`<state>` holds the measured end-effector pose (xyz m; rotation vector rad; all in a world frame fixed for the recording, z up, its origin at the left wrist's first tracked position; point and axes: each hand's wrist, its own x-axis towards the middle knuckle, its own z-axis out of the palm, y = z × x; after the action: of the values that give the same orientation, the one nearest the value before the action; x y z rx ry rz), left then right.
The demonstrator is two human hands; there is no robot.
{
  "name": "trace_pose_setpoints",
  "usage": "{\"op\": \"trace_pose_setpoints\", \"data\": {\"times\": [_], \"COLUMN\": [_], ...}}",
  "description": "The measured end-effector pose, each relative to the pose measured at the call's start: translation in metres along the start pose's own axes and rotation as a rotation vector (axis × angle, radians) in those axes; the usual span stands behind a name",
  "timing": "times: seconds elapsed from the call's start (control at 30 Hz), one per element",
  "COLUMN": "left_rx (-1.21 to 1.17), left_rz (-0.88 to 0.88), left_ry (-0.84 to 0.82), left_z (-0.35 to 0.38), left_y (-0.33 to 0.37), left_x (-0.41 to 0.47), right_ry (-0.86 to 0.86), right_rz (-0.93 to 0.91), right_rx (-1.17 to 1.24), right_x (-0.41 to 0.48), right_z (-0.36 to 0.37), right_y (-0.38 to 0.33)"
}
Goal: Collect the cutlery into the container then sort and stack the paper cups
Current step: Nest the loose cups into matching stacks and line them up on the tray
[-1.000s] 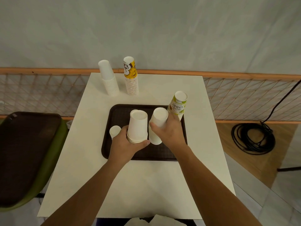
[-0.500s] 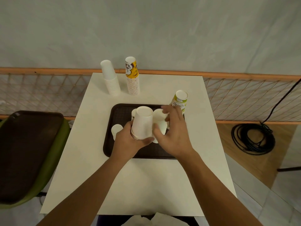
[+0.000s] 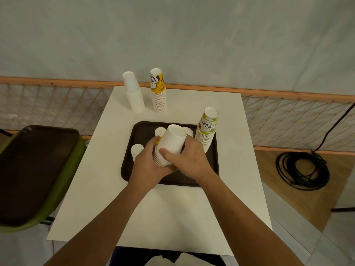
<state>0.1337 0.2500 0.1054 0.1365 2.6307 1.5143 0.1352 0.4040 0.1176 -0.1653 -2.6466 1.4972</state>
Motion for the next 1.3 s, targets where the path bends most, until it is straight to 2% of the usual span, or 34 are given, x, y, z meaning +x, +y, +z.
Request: {"op": "trace_pose_setpoints", "data": {"times": [0.27,0.43,0.53,0.8,1.0,1.3], "left_rx": [-0.172,-0.134,-0.121,-0.079,-0.047,-0.013], "left_rz": [-0.010,-0.058,-0.057,-0.080,-0.068,0.022], "left_ry": [0.033,0.081,0.107,0.127,0.080,-0.074], "left_z": [0.010,0.016,0.016,-0.001,-0.027,-0.095], "left_y": [0.010,0.005,0.003,-0.008,-0.020,-0.057], "left_x": [-0.020,-0.035,-0.042,-0.054,-0.052,-0.042], "right_ry": [0.161,0.282,0.274,0.192,0.098,0.212], "right_rz": [0.051,-0.058,-0.125,-0.127,-0.001,0.156], "right_rx": [0.235,0.159,0.032,-0.225,-0.266,-0.238], "right_x": [0.008,0.025,0.036,0.052,0.046,0.031], "right_z": [-0.044,-0.076,-0.082,-0.044,-0.015,0.002], "right_y": [-0.015,-0.028,-0.023,0.006,0.034,0.015]}}
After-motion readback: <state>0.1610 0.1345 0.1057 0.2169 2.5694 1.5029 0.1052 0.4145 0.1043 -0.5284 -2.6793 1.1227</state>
